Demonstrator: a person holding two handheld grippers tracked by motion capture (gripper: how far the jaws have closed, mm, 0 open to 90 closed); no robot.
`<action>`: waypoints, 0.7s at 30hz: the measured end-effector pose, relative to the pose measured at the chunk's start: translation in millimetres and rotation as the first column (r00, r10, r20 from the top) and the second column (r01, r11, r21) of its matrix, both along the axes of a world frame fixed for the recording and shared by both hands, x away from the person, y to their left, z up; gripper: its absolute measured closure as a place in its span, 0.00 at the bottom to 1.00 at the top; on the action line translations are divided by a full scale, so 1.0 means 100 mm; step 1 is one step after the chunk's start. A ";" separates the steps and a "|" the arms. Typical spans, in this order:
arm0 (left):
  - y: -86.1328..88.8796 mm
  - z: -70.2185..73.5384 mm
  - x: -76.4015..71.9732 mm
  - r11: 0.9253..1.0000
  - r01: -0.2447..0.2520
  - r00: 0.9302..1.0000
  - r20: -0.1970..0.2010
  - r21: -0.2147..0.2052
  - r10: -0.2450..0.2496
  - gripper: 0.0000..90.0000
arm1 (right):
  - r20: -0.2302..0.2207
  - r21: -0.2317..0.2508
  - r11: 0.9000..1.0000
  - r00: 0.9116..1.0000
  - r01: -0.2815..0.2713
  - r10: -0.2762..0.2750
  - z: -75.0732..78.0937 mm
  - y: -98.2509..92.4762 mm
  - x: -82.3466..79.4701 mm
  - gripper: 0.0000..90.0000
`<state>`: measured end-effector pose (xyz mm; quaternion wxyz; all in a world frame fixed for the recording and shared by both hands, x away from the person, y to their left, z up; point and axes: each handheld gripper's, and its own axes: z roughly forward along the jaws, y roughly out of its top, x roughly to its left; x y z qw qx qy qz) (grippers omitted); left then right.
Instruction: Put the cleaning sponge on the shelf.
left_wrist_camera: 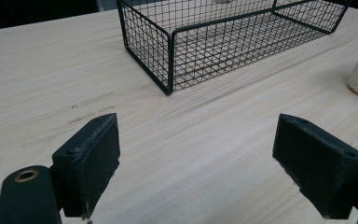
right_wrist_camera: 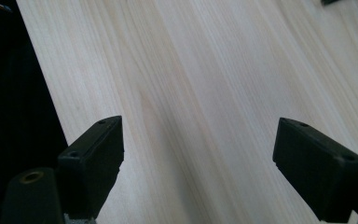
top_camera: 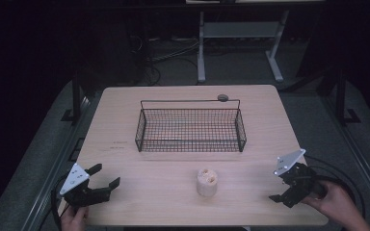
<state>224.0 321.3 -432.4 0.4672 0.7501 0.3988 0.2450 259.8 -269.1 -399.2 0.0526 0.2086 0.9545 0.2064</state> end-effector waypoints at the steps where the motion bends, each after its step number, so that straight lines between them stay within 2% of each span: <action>1: 0.00 0.00 0.00 1.000 0.000 1.000 0.000 0.000 0.000 0.16 | 0.000 0.000 1.000 1.000 0.000 0.000 0.00 0.00 0.00 0.17; 2: 0.00 0.00 0.00 1.000 0.001 1.000 -0.001 -0.002 -0.001 0.16 | 0.008 -0.003 1.000 1.000 -0.017 0.017 0.02 0.03 0.01 0.17; 12: 0.03 0.00 0.00 1.000 0.006 1.000 0.000 -0.012 -0.006 0.16 | 0.006 -0.017 0.998 0.998 -0.062 0.062 0.07 0.25 0.05 0.17; 21: 0.02 0.00 0.00 1.000 0.008 1.000 0.003 -0.011 -0.008 0.16 | 0.009 -0.018 0.996 0.996 -0.092 0.092 0.11 0.37 0.08 0.17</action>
